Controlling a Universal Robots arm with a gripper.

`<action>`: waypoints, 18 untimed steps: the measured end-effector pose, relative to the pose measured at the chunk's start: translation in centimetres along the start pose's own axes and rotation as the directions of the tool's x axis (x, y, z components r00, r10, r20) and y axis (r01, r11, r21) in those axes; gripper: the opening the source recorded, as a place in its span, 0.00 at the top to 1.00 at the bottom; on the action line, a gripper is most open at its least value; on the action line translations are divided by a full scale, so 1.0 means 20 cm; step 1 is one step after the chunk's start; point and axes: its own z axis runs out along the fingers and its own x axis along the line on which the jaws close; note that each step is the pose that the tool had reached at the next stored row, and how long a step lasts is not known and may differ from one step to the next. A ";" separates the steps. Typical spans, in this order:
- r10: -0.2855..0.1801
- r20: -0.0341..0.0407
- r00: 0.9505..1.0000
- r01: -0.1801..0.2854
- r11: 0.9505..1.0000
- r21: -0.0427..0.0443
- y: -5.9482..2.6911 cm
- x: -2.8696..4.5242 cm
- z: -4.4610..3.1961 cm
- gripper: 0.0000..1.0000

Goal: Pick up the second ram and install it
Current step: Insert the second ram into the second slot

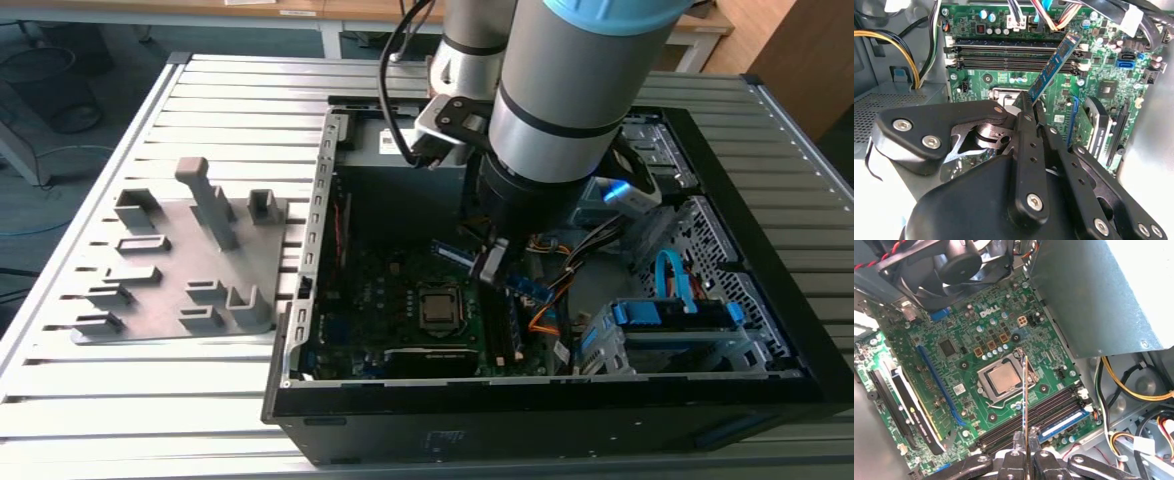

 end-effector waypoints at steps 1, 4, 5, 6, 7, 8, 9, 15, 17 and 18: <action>0.005 0.000 1.000 -0.005 1.000 0.000 0.000 0.000 0.000 0.86; 0.022 0.001 1.000 -0.022 1.000 0.002 0.000 0.000 0.000 0.86; 0.029 0.001 1.000 -0.029 1.000 0.002 0.000 0.000 0.000 0.86; 0.035 0.001 0.999 -0.035 0.999 0.002 0.000 0.000 0.000 0.86; 0.040 0.002 0.999 -0.040 0.999 0.003 0.000 0.000 0.000 0.86; 0.046 0.002 0.999 -0.046 0.999 0.003 0.000 0.000 0.000 0.86; 0.051 0.002 0.999 -0.051 0.999 0.004 0.000 0.000 0.000 0.86; 0.081 0.004 0.997 -0.081 0.997 0.006 0.000 0.000 0.001 0.86; 0.088 0.004 0.996 -0.088 0.996 0.006 0.000 0.000 0.001 0.86; 0.092 0.004 0.996 -0.092 0.996 0.006 0.000 0.000 0.001 0.86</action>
